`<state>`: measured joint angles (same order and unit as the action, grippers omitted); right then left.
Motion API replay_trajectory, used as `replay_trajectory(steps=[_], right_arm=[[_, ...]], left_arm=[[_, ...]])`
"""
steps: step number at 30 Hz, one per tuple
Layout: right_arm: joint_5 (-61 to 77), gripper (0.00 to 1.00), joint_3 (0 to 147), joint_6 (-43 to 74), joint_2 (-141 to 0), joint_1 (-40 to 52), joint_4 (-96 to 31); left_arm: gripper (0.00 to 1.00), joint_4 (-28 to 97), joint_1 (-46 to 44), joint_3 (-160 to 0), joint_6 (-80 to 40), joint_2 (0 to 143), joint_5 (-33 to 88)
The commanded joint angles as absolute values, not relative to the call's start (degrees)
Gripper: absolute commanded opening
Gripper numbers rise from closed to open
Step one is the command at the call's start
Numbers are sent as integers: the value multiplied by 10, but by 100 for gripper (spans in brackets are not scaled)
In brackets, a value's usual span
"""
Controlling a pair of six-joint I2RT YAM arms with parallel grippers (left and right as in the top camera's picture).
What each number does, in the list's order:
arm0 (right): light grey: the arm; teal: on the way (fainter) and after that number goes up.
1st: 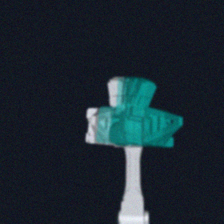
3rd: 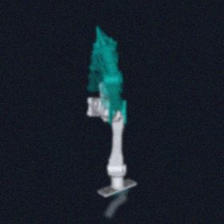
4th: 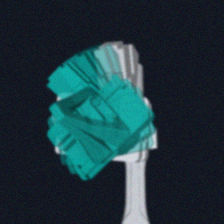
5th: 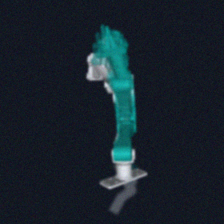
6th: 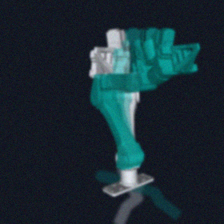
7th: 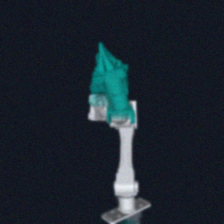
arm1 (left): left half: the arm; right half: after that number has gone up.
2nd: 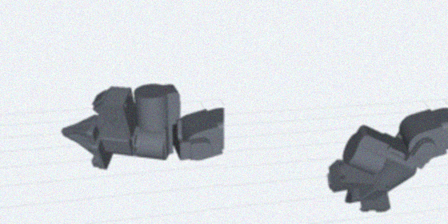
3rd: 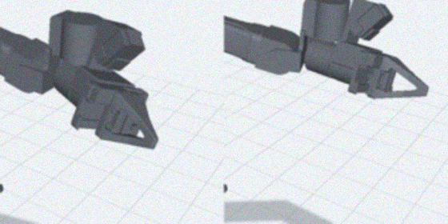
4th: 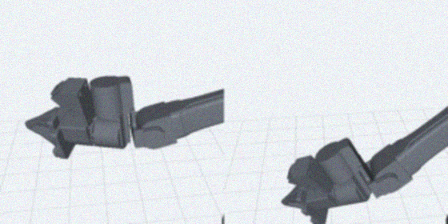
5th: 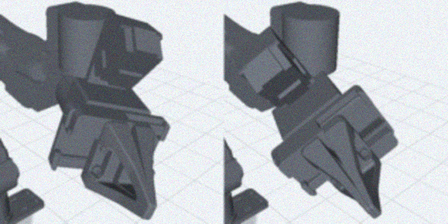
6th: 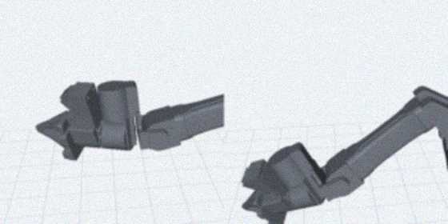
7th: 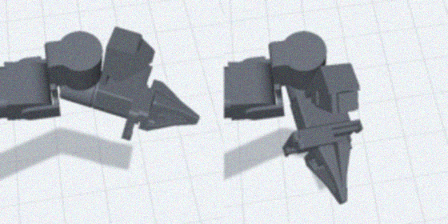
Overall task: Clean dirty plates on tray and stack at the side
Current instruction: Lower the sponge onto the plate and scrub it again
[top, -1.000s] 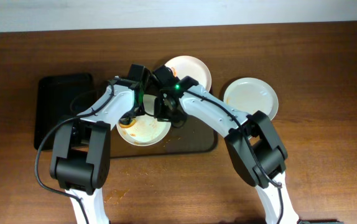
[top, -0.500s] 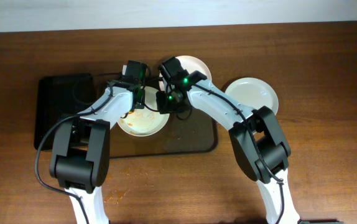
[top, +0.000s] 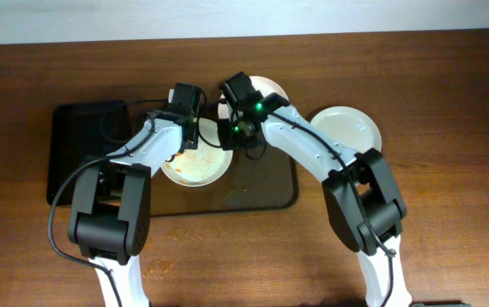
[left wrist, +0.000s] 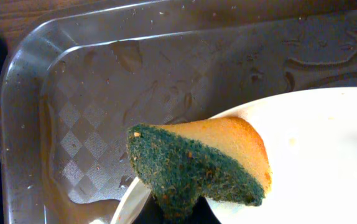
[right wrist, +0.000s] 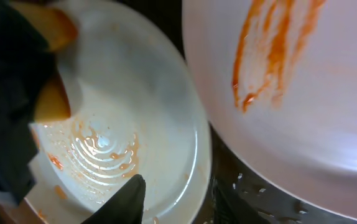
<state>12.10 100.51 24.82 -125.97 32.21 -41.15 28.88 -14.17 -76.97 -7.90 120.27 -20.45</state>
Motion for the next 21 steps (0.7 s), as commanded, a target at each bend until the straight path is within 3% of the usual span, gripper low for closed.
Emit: replay_trajectory(steps=[1,6,14,18,21], right_arm=[[98,37,1014,242,-1234,313,-423],[90,36,1013,279,-1278,315,-423],[118,19,1013,335,-1317,315,-403],[122,4,1013,387,-1328,320,-396],[124,4,1013,415,-1332,334,-398]], left_arm=[[0,311,-130,-701,-67,1317,-148],[1,311,-130,-701,-68,1317,-145],[1,310,-130,-701,-68,1317,-143],[0,317,-130,-701,-68,1317,-130],[1,403,-125,-721,-67,1314,-65]])
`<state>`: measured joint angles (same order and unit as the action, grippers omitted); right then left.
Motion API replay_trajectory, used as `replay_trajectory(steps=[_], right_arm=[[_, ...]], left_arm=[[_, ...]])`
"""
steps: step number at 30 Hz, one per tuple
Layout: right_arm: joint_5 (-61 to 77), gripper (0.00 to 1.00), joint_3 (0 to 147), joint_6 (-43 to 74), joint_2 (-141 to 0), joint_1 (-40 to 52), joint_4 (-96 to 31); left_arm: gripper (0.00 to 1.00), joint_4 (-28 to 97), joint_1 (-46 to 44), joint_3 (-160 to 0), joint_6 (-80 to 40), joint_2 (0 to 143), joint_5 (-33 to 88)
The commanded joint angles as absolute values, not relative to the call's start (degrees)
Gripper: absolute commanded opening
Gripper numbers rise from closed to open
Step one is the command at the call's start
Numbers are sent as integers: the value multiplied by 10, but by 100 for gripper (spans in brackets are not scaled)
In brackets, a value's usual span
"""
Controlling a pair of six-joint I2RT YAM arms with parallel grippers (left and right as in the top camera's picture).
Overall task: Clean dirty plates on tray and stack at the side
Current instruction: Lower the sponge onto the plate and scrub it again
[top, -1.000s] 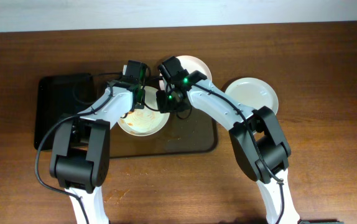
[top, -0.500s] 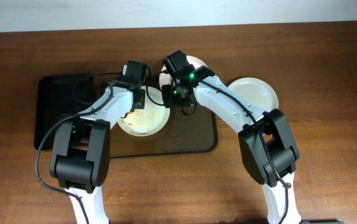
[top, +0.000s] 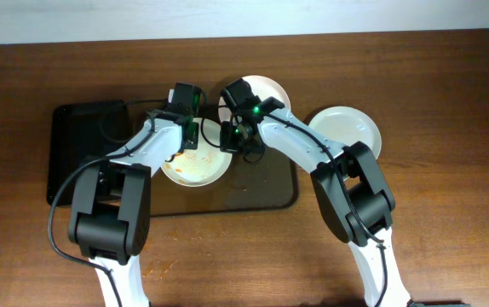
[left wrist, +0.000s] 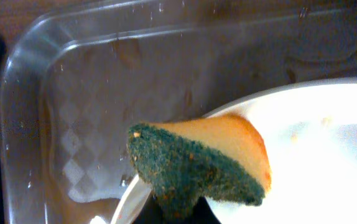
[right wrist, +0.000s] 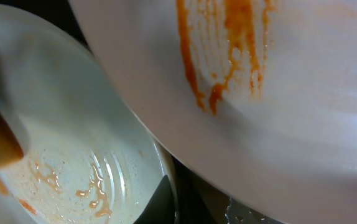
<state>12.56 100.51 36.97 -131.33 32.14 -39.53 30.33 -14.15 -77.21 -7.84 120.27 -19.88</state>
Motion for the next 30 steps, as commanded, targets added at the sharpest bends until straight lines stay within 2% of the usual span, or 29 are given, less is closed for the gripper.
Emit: replay_trajectory(steps=[1,3,5,8,17,19,21,23,27,30], right_arm=[[124,4,1013,423,-1333,335,-398],[124,4,1013,430,-1335,338,-396],[124,4,1013,437,-1335,338,-396],[124,4,1013,436,-1335,337,-396],[125,4,1013,436,-1335,337,-392],[125,4,1013,436,-1335,337,-392],[125,4,1013,436,-1335,337,-392],[125,4,1013,436,-1335,337,-392],[124,4,1013,435,-1335,337,-392],[124,4,1013,434,-1335,337,-393]], left_arm=[[0,445,-120,-736,-67,1313,-50],[1,534,-100,-775,-67,1313,10],[1,599,-76,-801,-67,1313,127],[1,620,-53,-802,-41,1313,244],[1,516,-68,-773,91,1315,251],[1,516,-66,-773,56,1315,188],[1,524,-58,-773,-58,1315,53],[1,530,-48,-773,-145,1315,-29],[1,506,-29,-773,-254,1315,-119],[1,455,-29,-773,-274,1315,-166]])
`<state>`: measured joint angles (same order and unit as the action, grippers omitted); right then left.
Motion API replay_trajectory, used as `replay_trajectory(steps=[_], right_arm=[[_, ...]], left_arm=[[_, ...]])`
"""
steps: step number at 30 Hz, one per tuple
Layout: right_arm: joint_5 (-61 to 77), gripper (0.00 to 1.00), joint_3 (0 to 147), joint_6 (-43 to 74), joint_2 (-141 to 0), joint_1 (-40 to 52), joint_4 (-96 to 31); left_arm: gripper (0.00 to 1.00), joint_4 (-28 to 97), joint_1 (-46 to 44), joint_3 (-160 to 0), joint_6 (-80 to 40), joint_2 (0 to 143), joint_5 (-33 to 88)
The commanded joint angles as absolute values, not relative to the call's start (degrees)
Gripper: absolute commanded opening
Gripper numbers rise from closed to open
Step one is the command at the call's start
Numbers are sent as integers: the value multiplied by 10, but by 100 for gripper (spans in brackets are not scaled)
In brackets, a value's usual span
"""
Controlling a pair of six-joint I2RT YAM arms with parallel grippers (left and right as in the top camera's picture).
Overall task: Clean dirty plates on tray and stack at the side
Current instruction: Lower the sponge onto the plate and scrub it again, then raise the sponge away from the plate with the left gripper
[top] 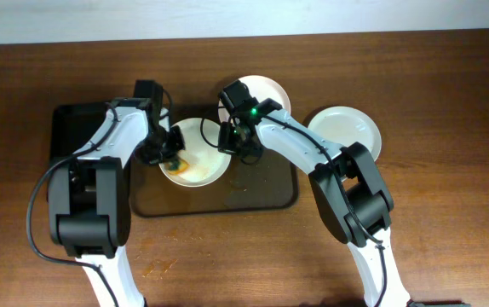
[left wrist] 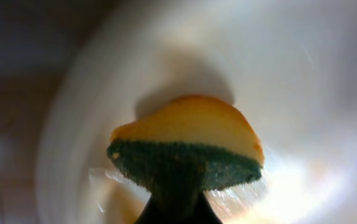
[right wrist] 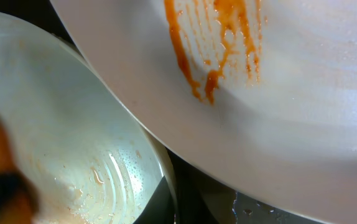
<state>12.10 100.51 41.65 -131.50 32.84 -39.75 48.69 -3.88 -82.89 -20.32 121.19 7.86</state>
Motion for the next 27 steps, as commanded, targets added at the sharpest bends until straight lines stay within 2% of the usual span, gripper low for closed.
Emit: replay_trajectory(steps=[1,6,12,17,23,27], right_arm=[[124,4,1013,434,-1335,337,-395],[124,4,1013,433,-1335,337,-403],[124,4,1013,433,-1335,337,-412],[140,4,1013,420,-1335,337,-427],[237,4,1013,306,-1328,337,-446],[205,4,1013,227,-1261,340,-478]], left_arm=[[1,442,-29,-773,-274,1315,-166],[1,428,-30,-805,-265,1314,-153],[0,532,-30,-984,-163,1303,10],[1,601,-29,-1170,-157,1303,112],[1,662,-29,-1325,-111,1303,112],[1,663,-26,-1331,-104,1303,109]])
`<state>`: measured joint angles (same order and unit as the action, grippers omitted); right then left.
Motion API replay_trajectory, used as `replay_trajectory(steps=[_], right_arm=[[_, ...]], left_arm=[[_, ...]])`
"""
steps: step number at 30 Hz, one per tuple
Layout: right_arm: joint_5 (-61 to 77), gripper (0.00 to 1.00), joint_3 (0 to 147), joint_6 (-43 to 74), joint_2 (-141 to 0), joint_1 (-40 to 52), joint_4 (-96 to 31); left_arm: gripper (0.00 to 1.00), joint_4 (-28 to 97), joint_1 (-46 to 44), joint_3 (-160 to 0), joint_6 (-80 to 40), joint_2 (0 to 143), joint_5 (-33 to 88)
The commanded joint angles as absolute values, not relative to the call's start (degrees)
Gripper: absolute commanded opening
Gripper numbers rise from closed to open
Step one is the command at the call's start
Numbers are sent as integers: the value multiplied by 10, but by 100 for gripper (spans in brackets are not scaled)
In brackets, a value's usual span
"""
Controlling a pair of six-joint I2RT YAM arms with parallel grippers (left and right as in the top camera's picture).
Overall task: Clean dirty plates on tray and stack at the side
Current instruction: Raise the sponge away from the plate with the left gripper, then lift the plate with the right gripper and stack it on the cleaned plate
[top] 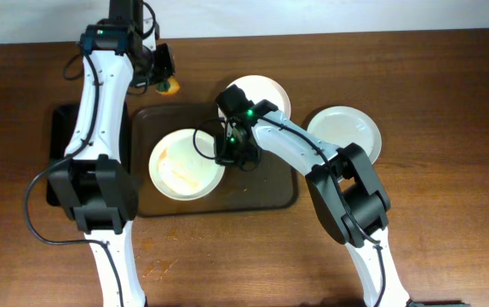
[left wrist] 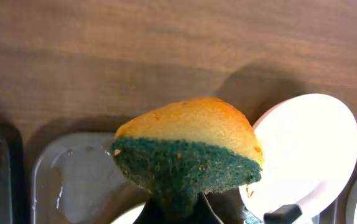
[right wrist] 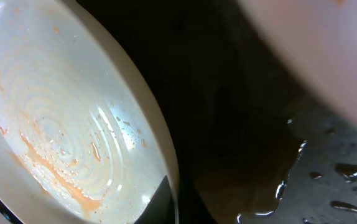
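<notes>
A white plate smeared with orange sauce lies on the brown tray. My right gripper is shut on its right rim, one finger inside the rim and one outside. A second dirty plate sits at the tray's back right corner. A clean plate rests on the table to the right. My left gripper is up behind the tray, shut on a yellow and green sponge; its fingers are mostly hidden under the sponge.
A black tray lies left of the brown one. Water pools on the brown tray's floor. Bare wooden table stretches to the right and front.
My left gripper with the sponge was down in the smeared plate; now it is behind the tray, over the table. The right gripper and the plate have shifted slightly toward the front.
The sponge was at the plate's far rim while my right gripper's fingers straddled the right rim, open. Then the right gripper was shut on that rim. Then the sponge was down in the plate's left part. Now it is away behind the tray, the rim still held.
</notes>
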<state>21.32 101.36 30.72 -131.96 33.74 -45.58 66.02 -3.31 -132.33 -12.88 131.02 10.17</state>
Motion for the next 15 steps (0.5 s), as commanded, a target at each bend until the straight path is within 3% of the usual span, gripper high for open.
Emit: replay_trajectory(steps=[1,8,15], right_arm=[[168,4,1013,227,-1240,342,-494],[-124,4,1013,199,-1091,385,-576],[-533,4,1013,272,-1066,516,-597]], left_arm=[[1,663,-26,-1329,-104,1303,100],[0,663,-26,-1324,-104,1304,60],[1,660,-26,-1313,-104,1305,45]])
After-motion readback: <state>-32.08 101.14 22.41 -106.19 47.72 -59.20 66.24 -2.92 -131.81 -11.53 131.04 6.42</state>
